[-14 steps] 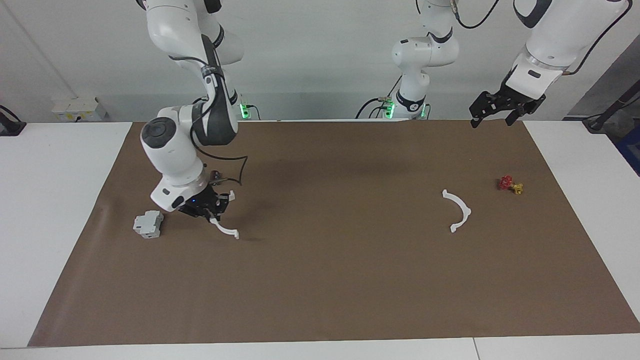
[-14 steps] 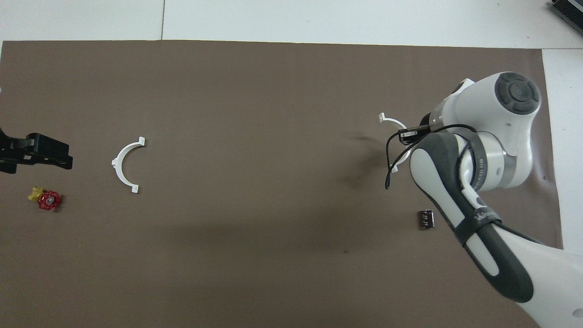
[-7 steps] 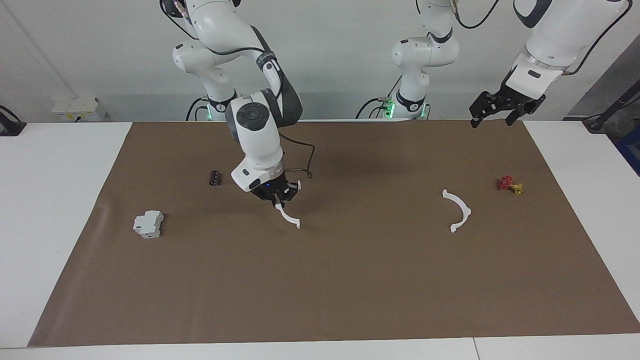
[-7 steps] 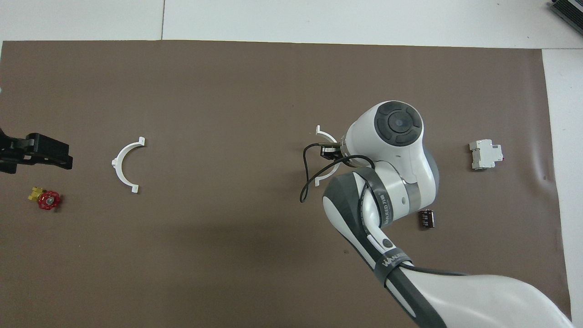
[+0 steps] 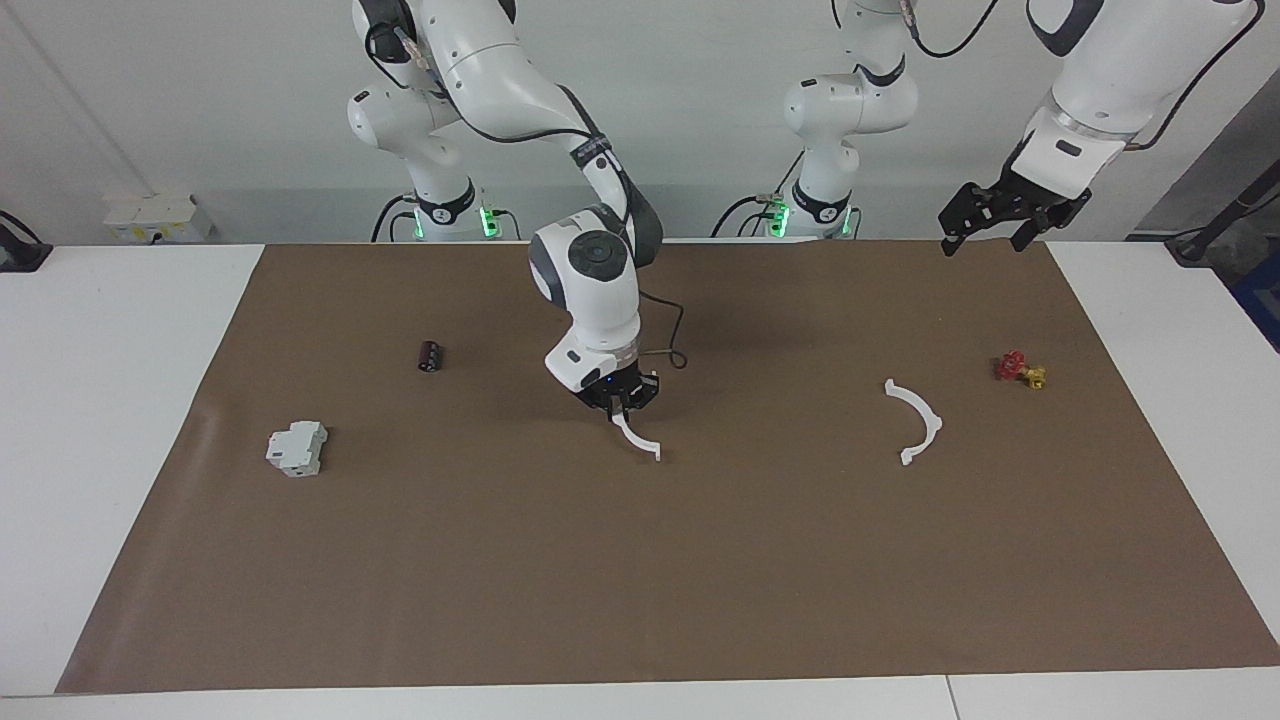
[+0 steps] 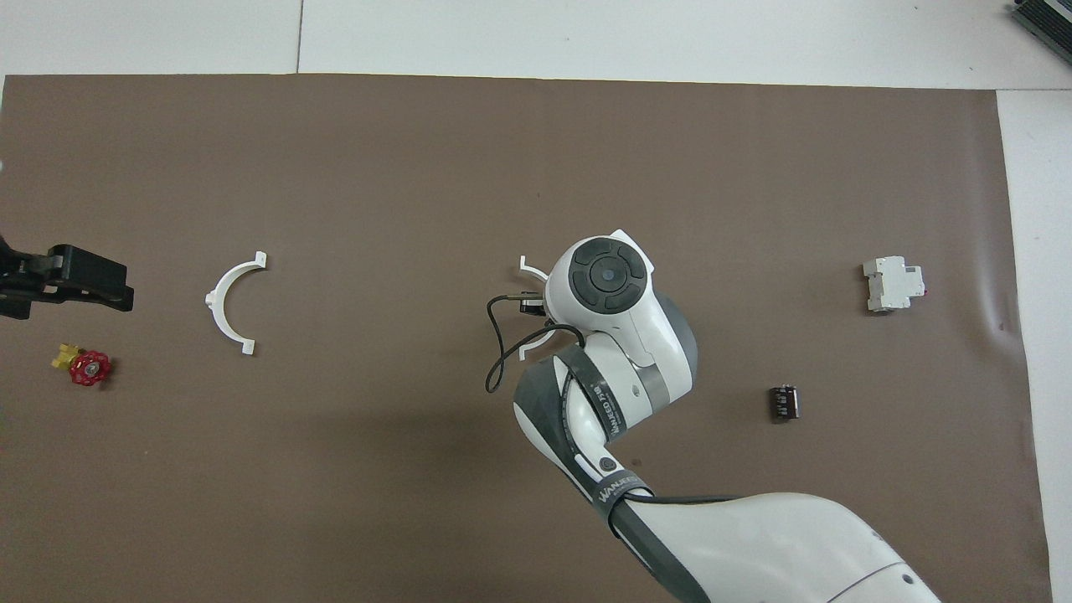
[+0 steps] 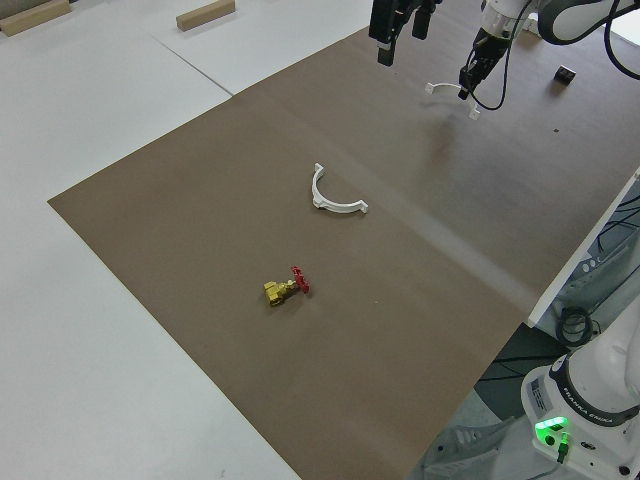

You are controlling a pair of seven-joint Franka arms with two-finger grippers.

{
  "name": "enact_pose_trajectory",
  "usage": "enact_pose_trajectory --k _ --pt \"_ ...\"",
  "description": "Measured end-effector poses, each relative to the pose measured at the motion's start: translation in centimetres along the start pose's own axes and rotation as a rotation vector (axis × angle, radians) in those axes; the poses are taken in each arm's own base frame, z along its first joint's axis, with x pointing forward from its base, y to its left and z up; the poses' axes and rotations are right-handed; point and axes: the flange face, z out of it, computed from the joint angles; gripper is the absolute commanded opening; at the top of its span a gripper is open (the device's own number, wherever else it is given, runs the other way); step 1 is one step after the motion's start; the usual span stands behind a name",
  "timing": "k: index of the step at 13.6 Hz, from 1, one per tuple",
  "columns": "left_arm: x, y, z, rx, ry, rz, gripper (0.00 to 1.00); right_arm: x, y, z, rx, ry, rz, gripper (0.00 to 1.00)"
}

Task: Assemble drain pipe with both arms
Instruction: 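Carry the half-ring with the right gripper toward the table center, then release the half-ring at center and retract the right gripper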

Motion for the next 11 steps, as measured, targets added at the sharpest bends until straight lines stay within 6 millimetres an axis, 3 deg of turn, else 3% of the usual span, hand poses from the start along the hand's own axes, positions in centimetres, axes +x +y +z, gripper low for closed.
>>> enact_pose_trajectory --k 8,9,10,11 --pt "0.0 0.0 0.0 0.000 0.000 0.000 1.00 -0.6 0.2 1.2 -0.018 -0.018 -0.005 0.01" --pt "0.0 0.0 0.0 0.000 0.000 0.000 1.00 -0.7 0.3 1.3 -0.020 -0.020 -0.006 0.91" --pt "0.0 0.0 0.0 0.000 0.000 0.000 1.00 -0.8 0.3 1.4 -0.021 -0.021 -0.007 1.00" --pt "0.0 0.0 0.0 0.000 0.000 0.000 1.00 -0.9 0.2 1.4 -0.022 -0.022 -0.009 1.00"
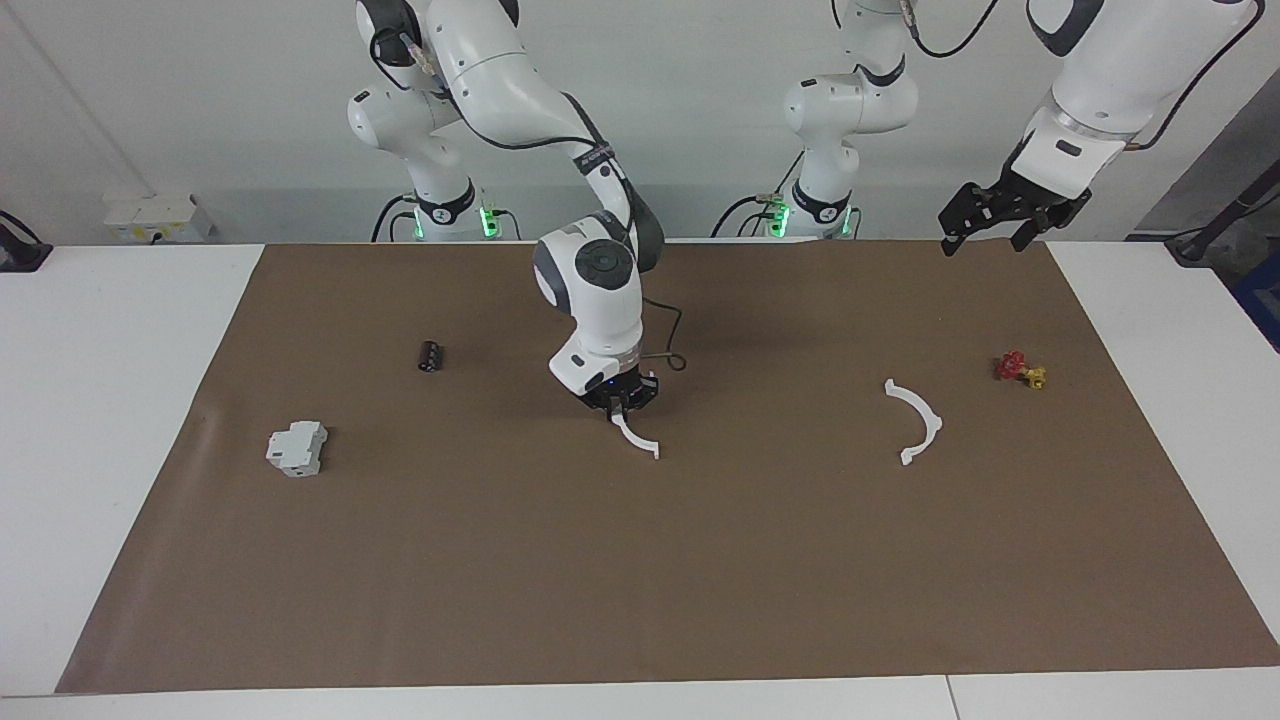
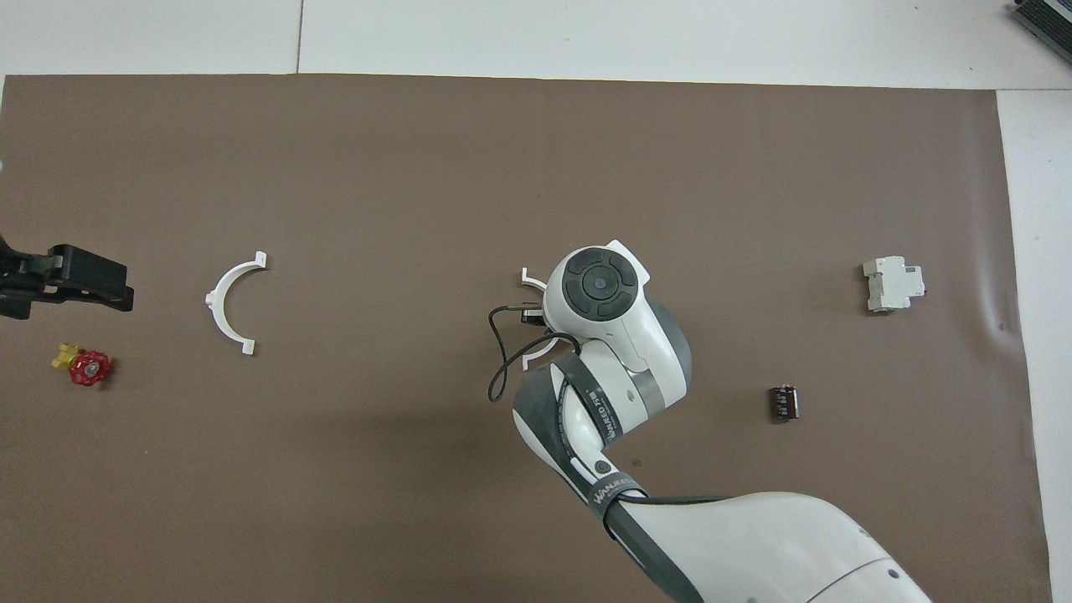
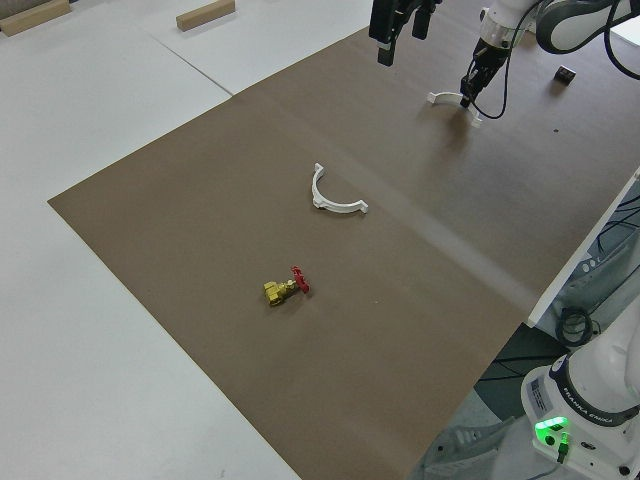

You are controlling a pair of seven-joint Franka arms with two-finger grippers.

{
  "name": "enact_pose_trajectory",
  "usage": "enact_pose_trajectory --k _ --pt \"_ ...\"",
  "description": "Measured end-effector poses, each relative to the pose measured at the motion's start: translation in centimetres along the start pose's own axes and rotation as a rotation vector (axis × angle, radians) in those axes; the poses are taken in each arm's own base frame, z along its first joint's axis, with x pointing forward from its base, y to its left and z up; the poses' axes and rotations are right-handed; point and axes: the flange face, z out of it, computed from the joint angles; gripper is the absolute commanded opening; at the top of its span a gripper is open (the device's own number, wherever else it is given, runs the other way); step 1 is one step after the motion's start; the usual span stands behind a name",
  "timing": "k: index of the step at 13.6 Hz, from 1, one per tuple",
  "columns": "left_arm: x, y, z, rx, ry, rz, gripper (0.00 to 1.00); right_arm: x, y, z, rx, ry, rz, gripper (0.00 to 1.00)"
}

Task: Assemble drain pipe with both arms
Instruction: 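Release the half-ring at center and retract the right gripper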

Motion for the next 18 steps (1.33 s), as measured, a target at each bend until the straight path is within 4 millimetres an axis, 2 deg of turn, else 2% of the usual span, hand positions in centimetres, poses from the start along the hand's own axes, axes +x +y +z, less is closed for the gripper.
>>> enact_pose_trajectory --k 3,5,6,8,10,12,15,18 --pt "0.0 0.0 0.0 0.000 0.000 0.000 1.00 -0.7 -1.1 -0.5 0.004 0.007 -0.022 1.00" --pt "0.0 0.0 0.0 0.000 0.000 0.000 1.00 0.3 -0.4 -2.8 0.023 0.041 -0.006 1.00" --pt "0.0 0.0 0.0 0.000 0.000 0.000 1.00 1.3 0.8 -4.5 0.033 0.060 0.017 1.00" --pt "0.0 0.0 0.0 0.000 0.000 0.000 1.00 3.8 5.2 -8.7 0.037 0.088 0.074 1.00" --pt "0.0 0.0 0.0 0.000 0.000 0.000 1.00 5.8 11.3 -12.8 0.027 0.087 0.089 1.00" --pt "0.0 0.0 0.0 0.000 0.001 0.000 1.00 6.8 17.0 -16.4 0.024 0.084 0.079 1.00" --pt "0.0 0.0 0.0 0.000 0.004 -0.001 1.00 7.1 24.3 -19.5 0.009 0.047 0.061 1.00" --pt "0.0 0.0 -0.1 0.000 0.004 -0.003 1.00 6.0 31.3 -21.3 -0.003 -0.050 0.040 1.00"
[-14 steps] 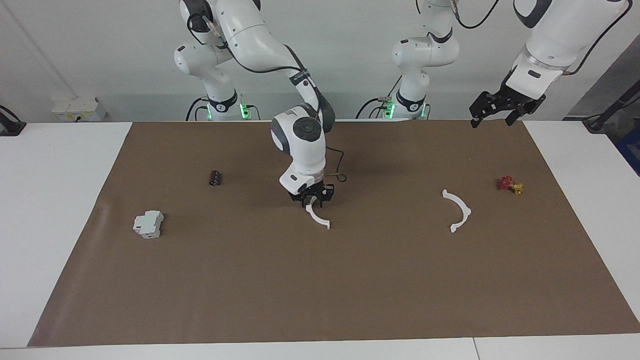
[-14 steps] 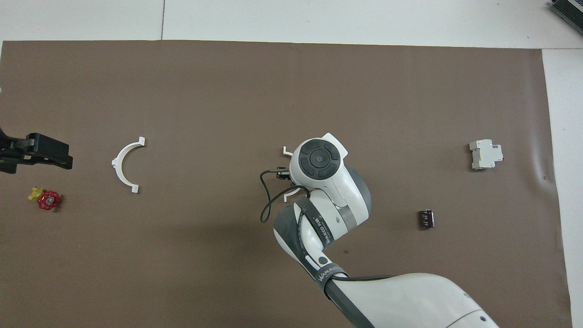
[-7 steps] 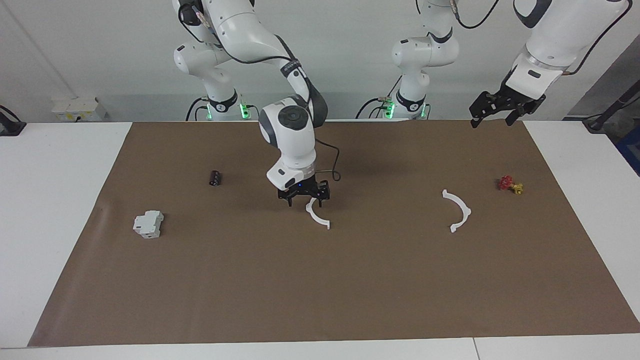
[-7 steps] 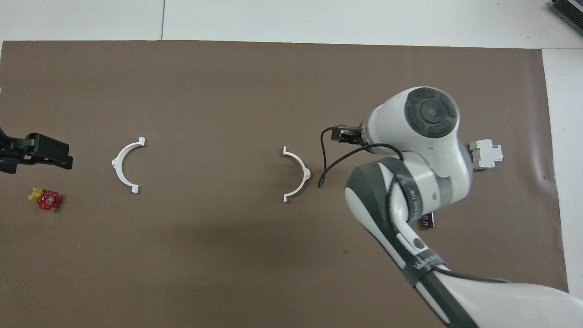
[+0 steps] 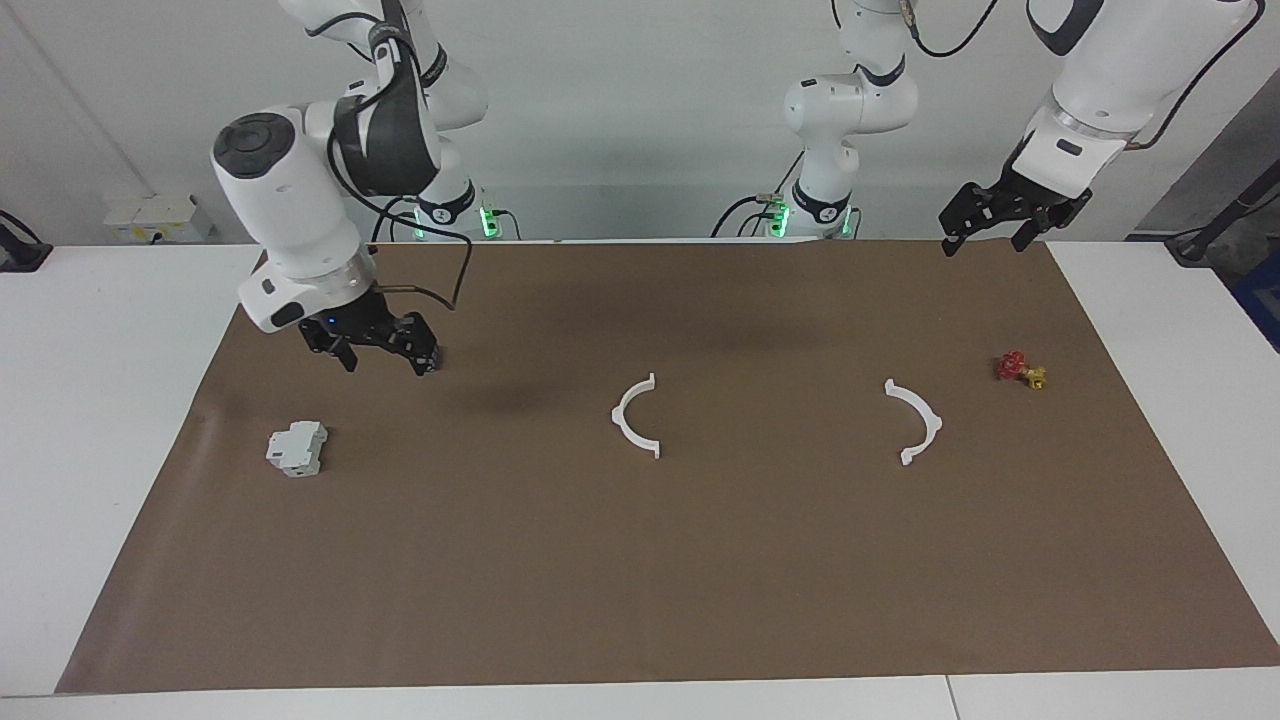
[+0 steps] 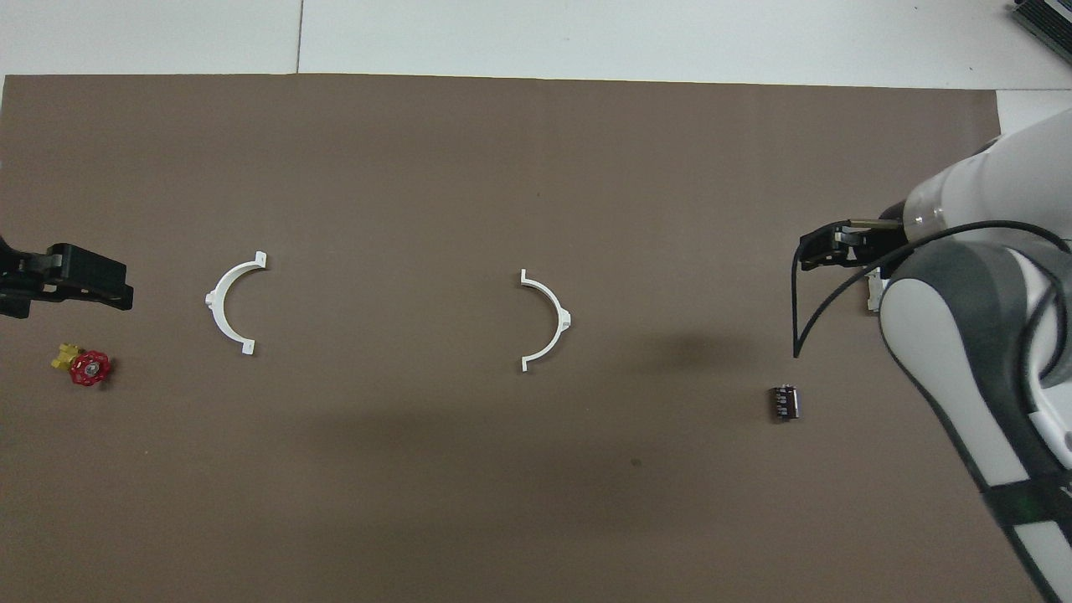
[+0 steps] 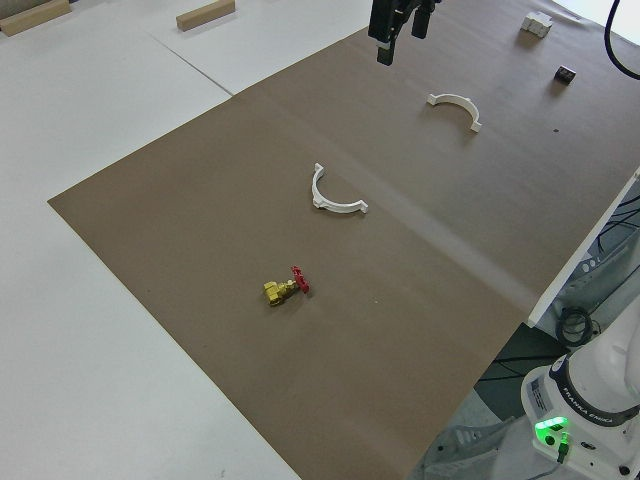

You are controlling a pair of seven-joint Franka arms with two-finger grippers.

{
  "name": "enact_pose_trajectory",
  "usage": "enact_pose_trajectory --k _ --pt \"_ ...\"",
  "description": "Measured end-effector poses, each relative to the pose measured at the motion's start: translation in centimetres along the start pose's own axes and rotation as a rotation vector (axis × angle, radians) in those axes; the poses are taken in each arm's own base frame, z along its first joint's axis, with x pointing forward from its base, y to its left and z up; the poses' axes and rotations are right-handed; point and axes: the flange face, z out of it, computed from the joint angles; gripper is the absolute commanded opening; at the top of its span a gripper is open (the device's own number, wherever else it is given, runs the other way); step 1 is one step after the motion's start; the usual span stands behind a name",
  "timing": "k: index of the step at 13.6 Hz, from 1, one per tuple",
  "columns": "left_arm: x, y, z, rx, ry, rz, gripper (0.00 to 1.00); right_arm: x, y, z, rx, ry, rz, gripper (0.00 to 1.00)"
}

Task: Assemble drain pipe with both arms
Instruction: 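Release the half-ring at center and retract the right gripper, then reach the left gripper to the other white half-ring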

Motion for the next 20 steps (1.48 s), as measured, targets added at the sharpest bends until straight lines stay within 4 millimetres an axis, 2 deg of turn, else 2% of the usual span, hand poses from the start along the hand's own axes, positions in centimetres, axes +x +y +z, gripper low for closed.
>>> enact_pose_trajectory --k 2,4,6,7,9,11,13,14,17,20 --pt "-0.2 -0.2 0.5 0.001 -0.012 -0.007 1.00 -1.0 3.6 -0.4 -0.008 -0.068 -0.016 1.00" --pt "-0.5 -1.6 1.8 0.001 -0.014 -0.037 1.00 -1.7 6.5 -0.8 -0.023 -0.104 -0.038 1.00" --pt "0.1 -3.5 4.6 -0.005 0.114 -0.075 1.00 -2.1 8.6 -1.6 -0.022 -0.098 -0.058 1.00" --pt "0.0 -4.1 7.1 -0.006 0.172 -0.086 1.00 -2.2 9.0 -2.3 -0.021 -0.087 -0.062 1.00" --pt "-0.6 -4.6 12.0 -0.004 0.209 -0.097 1.00 -2.8 8.5 -5.1 -0.020 -0.071 -0.074 1.00" --pt "-0.5 -4.6 14.4 -0.004 0.221 -0.098 1.00 -3.4 7.5 -9.1 -0.021 -0.050 -0.091 1.00" --pt "0.3 -4.7 16.7 -0.005 0.203 -0.098 1.00 -4.0 7.0 -12.1 -0.021 -0.029 -0.099 1.00" --pt "0.8 -4.7 17.8 -0.007 0.190 -0.102 1.00 -4.2 6.8 -12.8 -0.021 -0.022 -0.102 1.00" --pt "2.1 -4.8 21.1 -0.012 0.156 -0.132 1.00 -4.3 6.6 -12.8 -0.022 -0.023 -0.107 1.00" --pt "2.2 -5.3 24.6 -0.019 0.149 -0.224 1.00 -4.3 6.2 -12.8 -0.052 -0.027 -0.118 1.00"
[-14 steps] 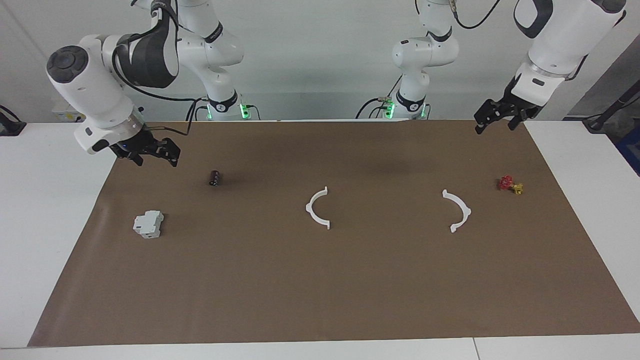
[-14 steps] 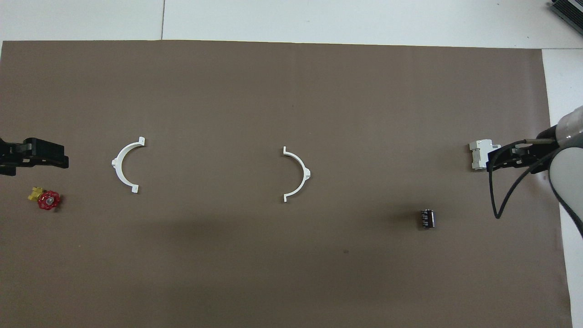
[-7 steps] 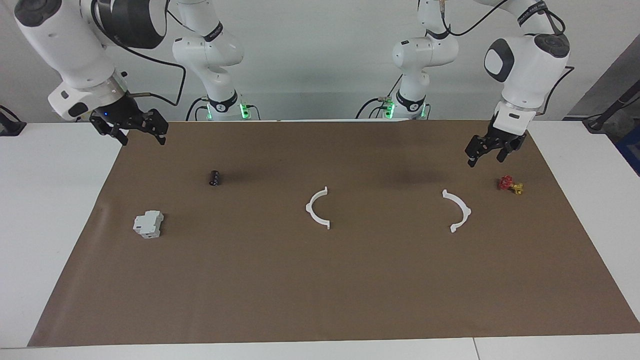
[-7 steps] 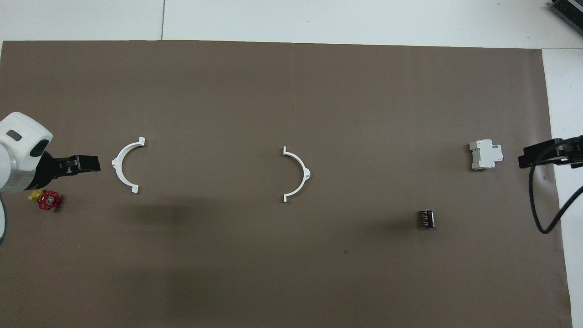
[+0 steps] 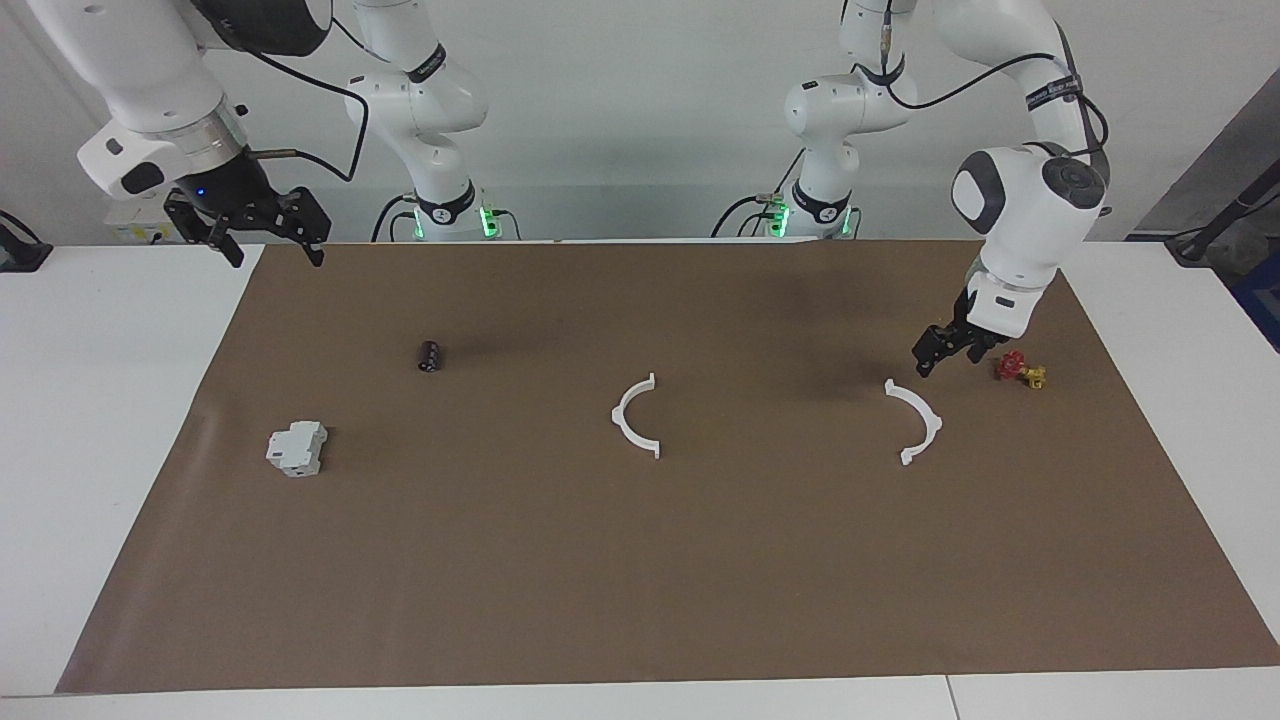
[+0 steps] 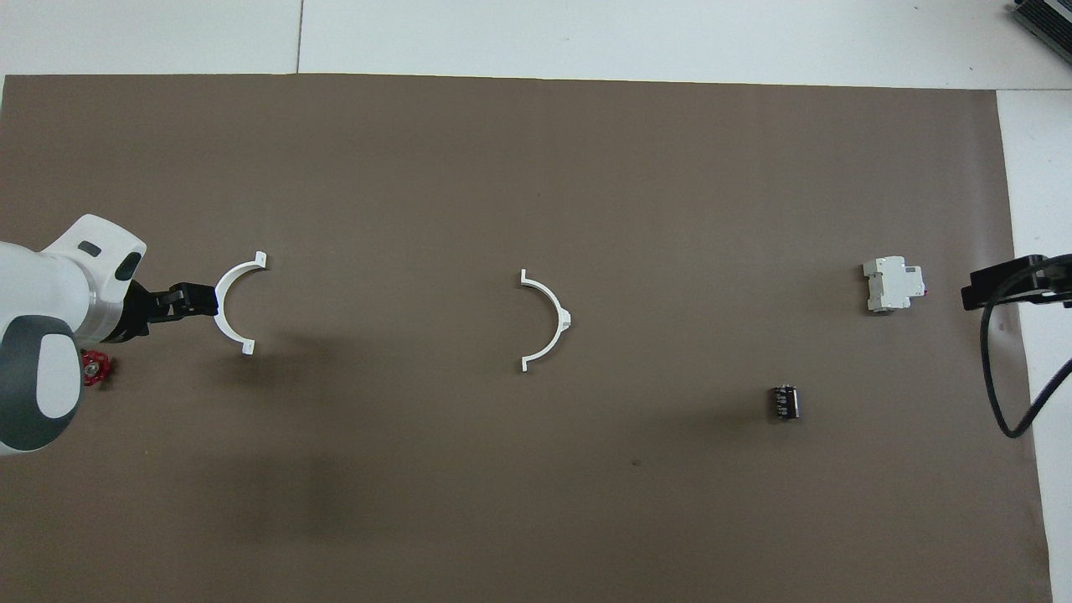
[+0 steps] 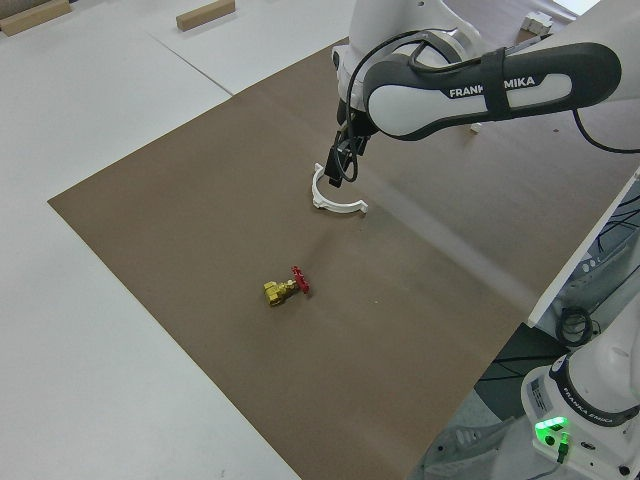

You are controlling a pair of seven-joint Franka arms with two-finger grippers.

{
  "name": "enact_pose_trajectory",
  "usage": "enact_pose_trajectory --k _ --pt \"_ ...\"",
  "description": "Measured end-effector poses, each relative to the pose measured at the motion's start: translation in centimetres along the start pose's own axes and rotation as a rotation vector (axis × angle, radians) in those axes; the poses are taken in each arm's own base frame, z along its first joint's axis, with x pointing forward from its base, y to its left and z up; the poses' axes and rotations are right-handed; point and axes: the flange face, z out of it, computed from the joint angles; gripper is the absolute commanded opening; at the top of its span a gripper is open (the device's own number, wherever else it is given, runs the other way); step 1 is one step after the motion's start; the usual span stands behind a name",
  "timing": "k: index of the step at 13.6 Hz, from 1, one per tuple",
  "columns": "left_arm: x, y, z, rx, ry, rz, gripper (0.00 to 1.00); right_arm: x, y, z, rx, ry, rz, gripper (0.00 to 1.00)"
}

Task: Assemble drain pipe with both arms
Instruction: 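Reach the left gripper to the other white half-ring, then grasp the white half-ring with the left gripper and lift it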

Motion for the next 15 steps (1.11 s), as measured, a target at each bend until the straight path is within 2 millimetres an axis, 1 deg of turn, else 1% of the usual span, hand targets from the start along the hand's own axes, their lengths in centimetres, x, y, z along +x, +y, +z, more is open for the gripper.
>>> enact_pose_trajectory --k 5,7,9,11,13,15 --pt "-1.6 -0.5 3.9 0.000 0.000 -0.081 1.00 0.0 -1.6 -0.2 -0.014 -0.001 -0.031 1.00" --pt "-1.6 -0.3 6.0 -0.002 -0.002 -0.161 1.00 0.0 -1.8 -0.2 -0.014 -0.001 -0.034 1.00" --pt "-1.5 -0.2 7.7 -0.001 -0.013 -0.190 1.00 0.0 -1.8 -0.3 -0.014 0.000 -0.027 1.00" --pt "-1.5 -0.2 8.2 -0.001 -0.014 -0.194 1.00 0.0 -1.9 -0.3 -0.014 0.001 -0.021 1.00" --pt "-1.4 -0.2 8.1 -0.002 -0.012 -0.195 0.99 0.0 -1.9 -0.3 -0.014 0.001 -0.020 1.00" --pt "-1.4 -0.2 8.1 -0.002 -0.012 -0.197 0.87 0.0 -1.9 -0.4 -0.014 0.002 -0.020 1.00"
